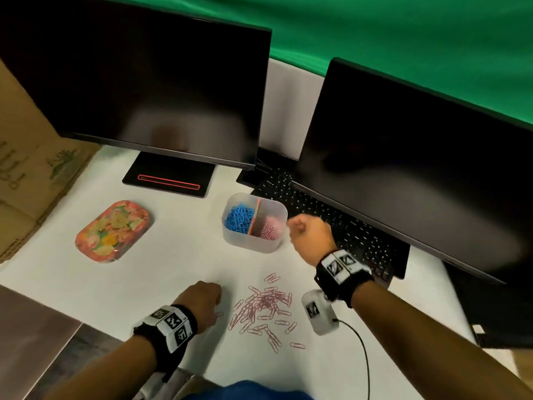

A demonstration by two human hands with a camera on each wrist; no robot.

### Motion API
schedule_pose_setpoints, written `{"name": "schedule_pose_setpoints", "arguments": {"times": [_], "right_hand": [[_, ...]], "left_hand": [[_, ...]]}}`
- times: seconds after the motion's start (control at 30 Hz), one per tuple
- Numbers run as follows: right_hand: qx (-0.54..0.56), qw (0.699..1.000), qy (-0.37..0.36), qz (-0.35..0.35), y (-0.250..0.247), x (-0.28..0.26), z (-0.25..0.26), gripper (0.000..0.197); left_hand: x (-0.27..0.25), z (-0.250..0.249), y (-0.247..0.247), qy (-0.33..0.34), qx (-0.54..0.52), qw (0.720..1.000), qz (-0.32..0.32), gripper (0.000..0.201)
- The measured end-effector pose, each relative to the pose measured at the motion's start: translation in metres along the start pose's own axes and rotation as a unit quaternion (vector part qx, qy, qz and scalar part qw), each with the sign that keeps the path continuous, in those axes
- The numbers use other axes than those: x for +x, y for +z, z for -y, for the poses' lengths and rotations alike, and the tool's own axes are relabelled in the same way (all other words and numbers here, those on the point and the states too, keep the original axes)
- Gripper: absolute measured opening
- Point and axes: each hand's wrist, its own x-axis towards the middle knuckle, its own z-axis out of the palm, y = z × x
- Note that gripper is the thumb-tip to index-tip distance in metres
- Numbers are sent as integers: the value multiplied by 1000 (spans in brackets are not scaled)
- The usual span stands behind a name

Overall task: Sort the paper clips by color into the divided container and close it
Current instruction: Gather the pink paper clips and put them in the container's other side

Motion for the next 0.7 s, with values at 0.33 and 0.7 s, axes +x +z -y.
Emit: {"name": "schedule_pose_setpoints", "arguments": {"times": [0.33, 0.7], "right_hand": [[-248, 914, -151, 282, 64, -80, -60, 70], [-201, 937, -185, 218, 28, -118, -106, 52]], "left_hand": [[10, -56, 13, 101, -71, 991, -53, 9], [-6, -28, 13, 77, 35, 996, 13, 106]]}}
